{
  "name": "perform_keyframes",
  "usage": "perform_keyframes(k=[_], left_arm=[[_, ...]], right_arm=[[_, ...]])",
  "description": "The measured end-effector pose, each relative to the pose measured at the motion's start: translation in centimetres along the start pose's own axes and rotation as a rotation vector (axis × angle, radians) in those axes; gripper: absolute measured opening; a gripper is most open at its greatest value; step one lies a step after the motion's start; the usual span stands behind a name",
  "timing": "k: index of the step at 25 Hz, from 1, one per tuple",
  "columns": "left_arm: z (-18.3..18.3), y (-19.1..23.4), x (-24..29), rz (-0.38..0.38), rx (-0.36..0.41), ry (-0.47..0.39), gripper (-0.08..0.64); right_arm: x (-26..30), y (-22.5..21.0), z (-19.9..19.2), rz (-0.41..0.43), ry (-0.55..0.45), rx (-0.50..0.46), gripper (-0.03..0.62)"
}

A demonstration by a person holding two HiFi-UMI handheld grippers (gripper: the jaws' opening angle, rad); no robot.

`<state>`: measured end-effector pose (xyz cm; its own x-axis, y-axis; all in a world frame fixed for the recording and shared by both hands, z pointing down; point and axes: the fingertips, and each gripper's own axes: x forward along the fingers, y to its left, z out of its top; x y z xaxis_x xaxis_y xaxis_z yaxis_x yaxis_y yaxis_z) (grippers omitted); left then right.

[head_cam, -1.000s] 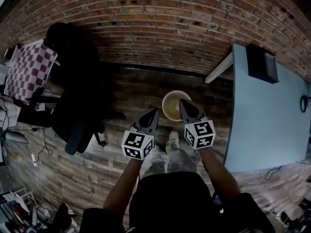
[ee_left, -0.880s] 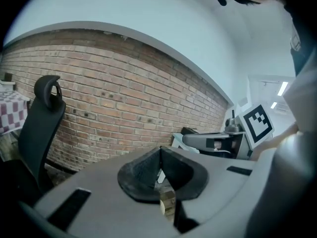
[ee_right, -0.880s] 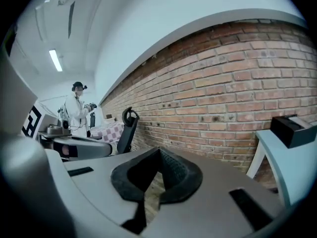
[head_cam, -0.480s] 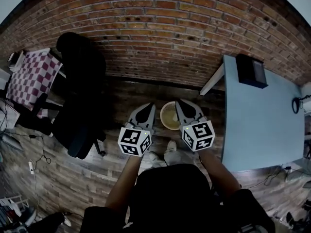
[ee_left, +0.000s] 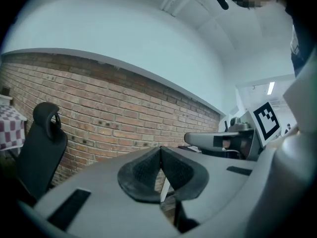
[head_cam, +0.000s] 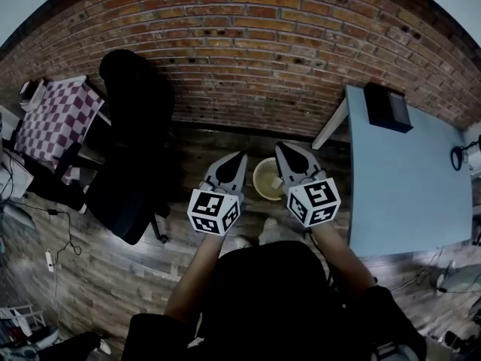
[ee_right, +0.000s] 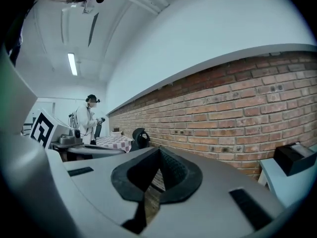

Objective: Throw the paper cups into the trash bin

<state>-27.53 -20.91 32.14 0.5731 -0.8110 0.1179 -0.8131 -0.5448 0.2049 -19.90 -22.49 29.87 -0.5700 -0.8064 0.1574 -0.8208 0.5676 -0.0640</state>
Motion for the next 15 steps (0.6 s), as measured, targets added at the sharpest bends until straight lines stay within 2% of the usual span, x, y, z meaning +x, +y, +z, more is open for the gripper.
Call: perform_keyframes(k=[6, 15], left_arm=[[0.1, 0.3, -1.8, 0.004, 0.014, 0.002, 0.009], [-0.5, 0.7, -4.4, 0.03, -0.017, -0.015, 0.009]], right_arm=[[-0.3, 1.8, 0.1, 0.013, -0.017, 0.012, 0.005], [-1.7, 4.0, -1.1, 0.038, -0.004, 0.03, 0.005]])
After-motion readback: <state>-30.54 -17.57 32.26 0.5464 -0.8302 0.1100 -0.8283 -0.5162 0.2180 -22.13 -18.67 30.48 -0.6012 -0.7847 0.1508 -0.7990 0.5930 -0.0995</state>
